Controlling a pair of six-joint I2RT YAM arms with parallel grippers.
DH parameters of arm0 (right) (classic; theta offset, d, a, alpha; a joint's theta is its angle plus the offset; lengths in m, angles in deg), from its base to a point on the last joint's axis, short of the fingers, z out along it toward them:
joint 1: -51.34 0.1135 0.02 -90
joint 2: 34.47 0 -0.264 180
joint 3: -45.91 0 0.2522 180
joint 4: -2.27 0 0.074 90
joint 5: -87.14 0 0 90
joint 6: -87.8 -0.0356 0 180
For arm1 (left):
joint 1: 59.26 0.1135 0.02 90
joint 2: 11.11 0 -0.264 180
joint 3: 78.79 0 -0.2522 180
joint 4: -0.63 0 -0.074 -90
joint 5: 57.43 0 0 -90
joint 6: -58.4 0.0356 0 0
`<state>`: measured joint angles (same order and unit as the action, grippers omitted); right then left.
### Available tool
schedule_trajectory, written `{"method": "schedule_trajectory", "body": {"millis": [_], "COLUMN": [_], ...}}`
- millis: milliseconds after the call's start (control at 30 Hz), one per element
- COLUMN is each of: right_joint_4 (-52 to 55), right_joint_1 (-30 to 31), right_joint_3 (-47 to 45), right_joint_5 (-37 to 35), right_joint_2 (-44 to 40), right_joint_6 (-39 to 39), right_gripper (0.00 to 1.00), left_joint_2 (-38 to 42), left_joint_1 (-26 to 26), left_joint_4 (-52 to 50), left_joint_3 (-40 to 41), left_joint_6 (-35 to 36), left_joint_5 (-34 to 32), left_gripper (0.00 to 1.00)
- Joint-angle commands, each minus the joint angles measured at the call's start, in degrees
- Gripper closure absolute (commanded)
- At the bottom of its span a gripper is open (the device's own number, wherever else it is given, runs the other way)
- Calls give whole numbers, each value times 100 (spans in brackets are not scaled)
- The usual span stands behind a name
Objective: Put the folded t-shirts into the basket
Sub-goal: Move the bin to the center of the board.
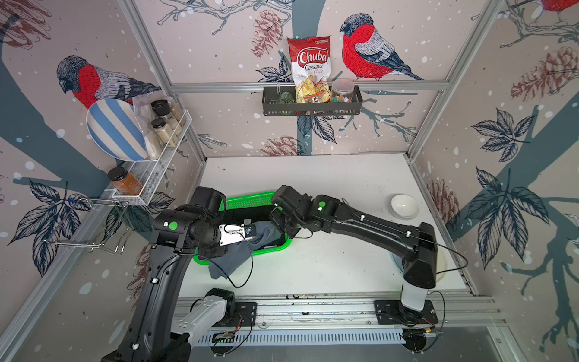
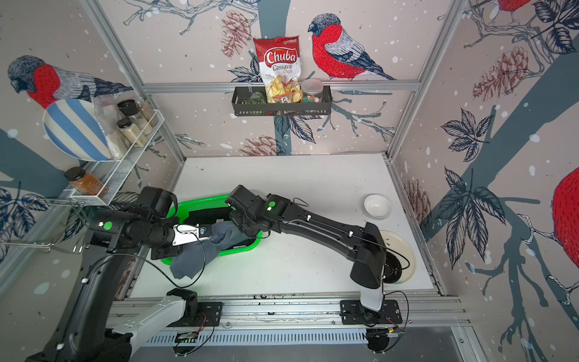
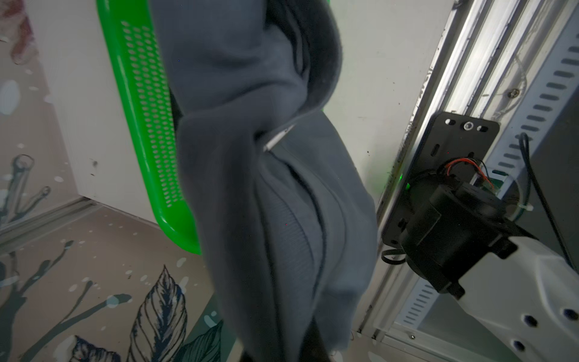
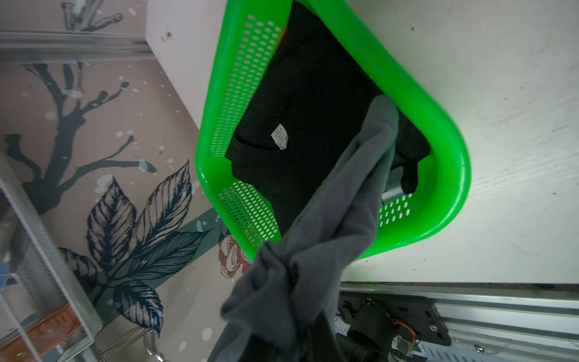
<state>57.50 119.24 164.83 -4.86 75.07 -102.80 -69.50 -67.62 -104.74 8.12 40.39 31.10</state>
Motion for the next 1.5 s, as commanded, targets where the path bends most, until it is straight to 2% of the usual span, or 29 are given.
{"method": "schedule_trajectory", "body": {"millis": [0, 133, 267, 400, 533, 667, 800, 967, 1067, 1167, 1267, 1467], "right_joint_4": [-15, 256, 414, 469, 589, 747, 910, 1133, 1492, 2064, 2546, 3074], "right_joint_1": [-89, -367, -726, -1047, -1416, -1837, -2355, -3337, -3764, -3710, -3565, -3041], "right_joint_3": [357, 403, -16, -552, -1129, -1710, -2409, -3437, -3629, -3176, -2722, -2417], "right_joint_5": [313, 460, 478, 369, 384, 323, 242, 115, 9, -451, -782, -1216], "right_joint_2": [497, 963, 1070, 970, 810, 463, -111, -1252, -2208, -2968, -3591, -4728], "right_joint_6": [6, 88, 145, 239, 435, 702, 1001, 1463, 1825, 1980, 1801, 955], "right_gripper": [100, 100, 100, 100, 100, 100, 100, 100, 100, 100, 100, 100], "left_joint_2": [-100, -365, -666, -972, -1258, -1680, -2498, -3684, -4260, -4475, -4344, -3646], "left_joint_1": [388, 744, 758, 693, 183, -997, -1922, -2717, -3055, -3194, -3322, -3593], "left_joint_4": [-259, 569, 1236, 1665, 2018, 2478, 2741, 2657, 2271, 1866, 1594, 1237], "left_joint_3": [378, 805, 1232, 1589, 1660, 1771, 1098, -190, -1148, -1957, -2467, -2681], "left_joint_6": [426, 457, 444, 395, -111, -805, -1440, -1893, -2183, -2450, -2563, -2360], "left_joint_5": [102, 65, -26, 372, 569, 379, 505, 539, 665, 773, 684, 804], "left_gripper": [100, 100, 100, 100, 100, 100, 100, 100, 100, 100, 100, 100]}}
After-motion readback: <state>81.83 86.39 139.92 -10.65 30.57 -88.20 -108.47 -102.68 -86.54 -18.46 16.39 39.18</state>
